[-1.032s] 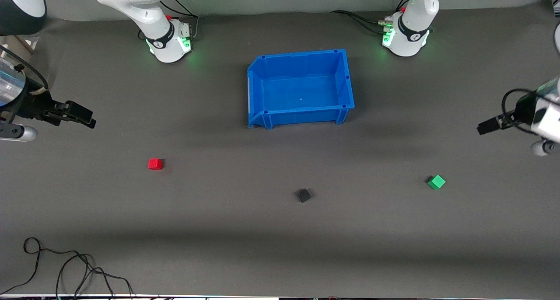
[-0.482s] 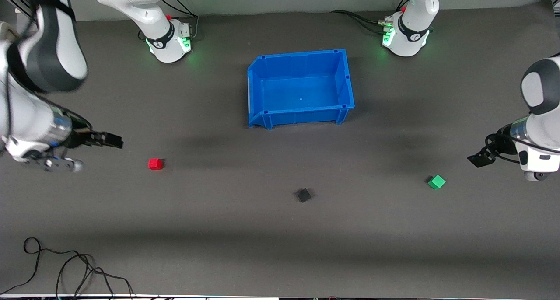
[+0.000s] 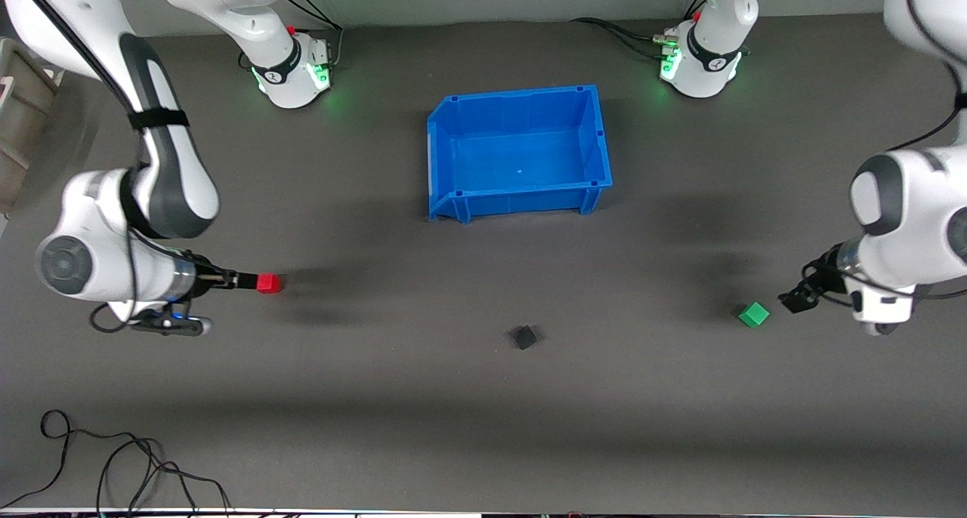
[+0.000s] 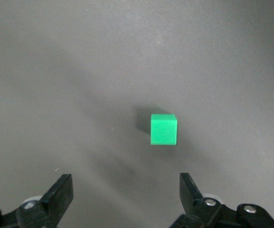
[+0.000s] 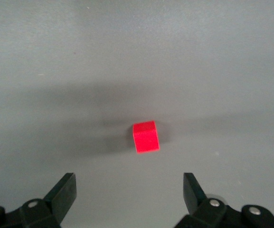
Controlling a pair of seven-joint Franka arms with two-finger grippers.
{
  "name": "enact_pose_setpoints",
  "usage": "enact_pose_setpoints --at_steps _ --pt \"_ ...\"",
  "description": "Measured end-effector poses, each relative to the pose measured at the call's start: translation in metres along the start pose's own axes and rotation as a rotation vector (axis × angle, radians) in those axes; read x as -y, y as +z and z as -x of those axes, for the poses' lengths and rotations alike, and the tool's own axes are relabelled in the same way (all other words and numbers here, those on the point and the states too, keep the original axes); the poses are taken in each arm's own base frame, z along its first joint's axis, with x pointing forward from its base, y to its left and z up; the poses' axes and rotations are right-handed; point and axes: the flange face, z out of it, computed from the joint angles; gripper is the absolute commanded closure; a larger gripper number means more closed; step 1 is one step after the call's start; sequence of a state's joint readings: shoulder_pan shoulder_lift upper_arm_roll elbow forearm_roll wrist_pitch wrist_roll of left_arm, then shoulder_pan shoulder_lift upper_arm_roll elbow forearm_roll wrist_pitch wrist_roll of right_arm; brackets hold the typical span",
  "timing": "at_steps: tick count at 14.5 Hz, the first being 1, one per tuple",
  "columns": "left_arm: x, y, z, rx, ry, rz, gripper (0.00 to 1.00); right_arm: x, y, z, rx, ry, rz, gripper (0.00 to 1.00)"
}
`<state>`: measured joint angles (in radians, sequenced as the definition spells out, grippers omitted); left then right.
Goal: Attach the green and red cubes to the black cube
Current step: 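Reach the right gripper to the red cube while the left gripper reaches the green cube, then close the right gripper on the red cube while the left gripper grasps green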
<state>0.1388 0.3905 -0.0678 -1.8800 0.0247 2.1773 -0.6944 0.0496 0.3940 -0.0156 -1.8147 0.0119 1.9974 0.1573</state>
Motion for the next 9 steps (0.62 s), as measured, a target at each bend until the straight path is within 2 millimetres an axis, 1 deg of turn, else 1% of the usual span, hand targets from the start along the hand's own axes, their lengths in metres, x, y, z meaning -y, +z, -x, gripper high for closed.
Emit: enact_pose_setpoints --at_steps 3,5,6,7,9 --pt "-0.009 0.052 -0.008 -0.012 -0.032 0.021 0.02 -0.001 0.047 0.003 -0.030 0.001 -0.004 0.00" --pt "-0.014 0.079 -0.014 -0.034 -0.059 0.047 0.04 -0.001 0.069 0.006 -0.029 -0.017 -0.001 0.00" --pt "-0.016 0.089 -0.017 -0.037 -0.061 0.051 0.04 -0.001 0.075 0.006 -0.026 -0.045 0.001 0.00" --pt "-0.018 0.094 -0.020 -0.036 -0.062 0.052 0.05 -0.002 0.079 0.006 -0.030 -0.072 0.001 0.00" --pt "-0.024 0.100 -0.025 -0.036 -0.061 0.055 0.20 -0.003 0.086 0.003 -0.040 -0.096 0.001 0.00"
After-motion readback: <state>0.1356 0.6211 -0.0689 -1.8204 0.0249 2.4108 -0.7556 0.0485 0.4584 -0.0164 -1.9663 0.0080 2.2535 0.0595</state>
